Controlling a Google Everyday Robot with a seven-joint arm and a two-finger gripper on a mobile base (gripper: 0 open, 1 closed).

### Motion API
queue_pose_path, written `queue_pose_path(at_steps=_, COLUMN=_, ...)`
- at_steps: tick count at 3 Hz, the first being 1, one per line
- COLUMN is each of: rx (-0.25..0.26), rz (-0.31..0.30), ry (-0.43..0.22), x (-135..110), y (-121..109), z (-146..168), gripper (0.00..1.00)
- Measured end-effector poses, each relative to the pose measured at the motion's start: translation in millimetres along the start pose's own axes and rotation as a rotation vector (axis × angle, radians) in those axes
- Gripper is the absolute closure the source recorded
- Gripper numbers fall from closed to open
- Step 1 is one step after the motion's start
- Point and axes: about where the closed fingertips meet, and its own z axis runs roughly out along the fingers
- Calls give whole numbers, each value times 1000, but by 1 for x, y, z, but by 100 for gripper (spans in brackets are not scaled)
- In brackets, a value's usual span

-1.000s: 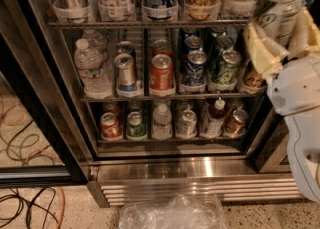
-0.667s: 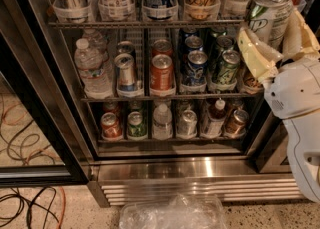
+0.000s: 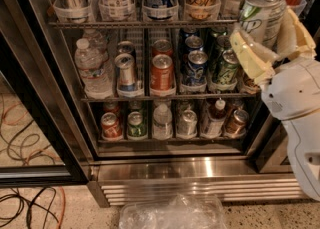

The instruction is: Pick 7up can from top shelf of fridge

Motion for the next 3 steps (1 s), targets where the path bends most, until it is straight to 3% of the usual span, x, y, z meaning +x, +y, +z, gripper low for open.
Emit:
queue_pose_path(at_steps=1, rx=-127, rz=42, ry=-16, x=-14, y=30, z=-6, gripper=100)
queue_pose_path(at_steps=2, rx=-296, rz=95, ry=-35, x=-29, y=83, z=-22, gripper=100)
queue_pose_path(at_steps=3, rx=-296, rz=95, ry=-35, x=-29, y=83, z=-22, gripper=100)
